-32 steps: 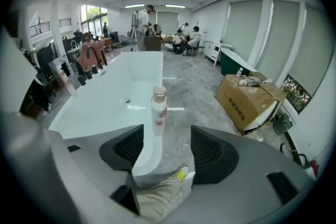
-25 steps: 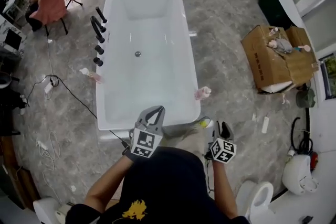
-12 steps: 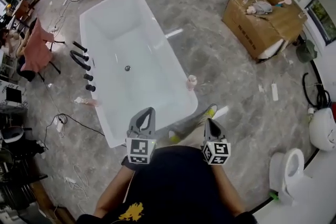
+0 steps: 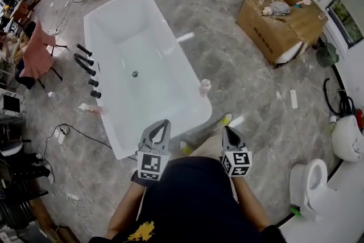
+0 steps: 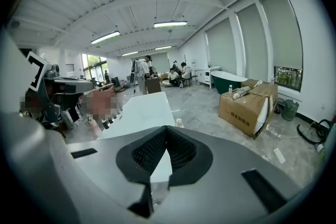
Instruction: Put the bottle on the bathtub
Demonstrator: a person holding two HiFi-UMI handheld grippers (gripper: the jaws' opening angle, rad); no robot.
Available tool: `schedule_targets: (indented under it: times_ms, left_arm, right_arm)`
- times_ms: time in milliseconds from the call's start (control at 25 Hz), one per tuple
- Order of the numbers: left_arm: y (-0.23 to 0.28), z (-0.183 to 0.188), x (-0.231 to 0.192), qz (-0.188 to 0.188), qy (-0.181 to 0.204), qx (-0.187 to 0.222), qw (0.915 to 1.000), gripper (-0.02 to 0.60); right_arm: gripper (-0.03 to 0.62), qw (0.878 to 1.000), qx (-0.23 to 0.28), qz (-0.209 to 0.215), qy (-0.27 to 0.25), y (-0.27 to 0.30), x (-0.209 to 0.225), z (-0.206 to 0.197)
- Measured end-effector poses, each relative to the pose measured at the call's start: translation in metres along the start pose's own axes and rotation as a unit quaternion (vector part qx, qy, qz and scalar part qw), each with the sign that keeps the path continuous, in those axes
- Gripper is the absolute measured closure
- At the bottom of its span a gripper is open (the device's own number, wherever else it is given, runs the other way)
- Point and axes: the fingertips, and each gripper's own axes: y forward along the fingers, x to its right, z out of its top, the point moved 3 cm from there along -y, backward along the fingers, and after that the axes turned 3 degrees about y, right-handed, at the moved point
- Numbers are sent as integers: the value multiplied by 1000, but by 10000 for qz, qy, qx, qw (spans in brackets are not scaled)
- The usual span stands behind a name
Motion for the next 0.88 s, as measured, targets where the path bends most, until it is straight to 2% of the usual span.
schedule_targets:
  times_ms: [440, 880]
  left_arm:
    - [-21, -19, -17, 244, -246, -104, 9993, 561]
    - [-19, -17, -5, 35, -279, 15, 9996, 561]
  right_arm:
    - [594, 9993, -42, 271, -265, 1, -10, 18]
    - [594, 9981, -123, 443, -422, -4, 14, 48]
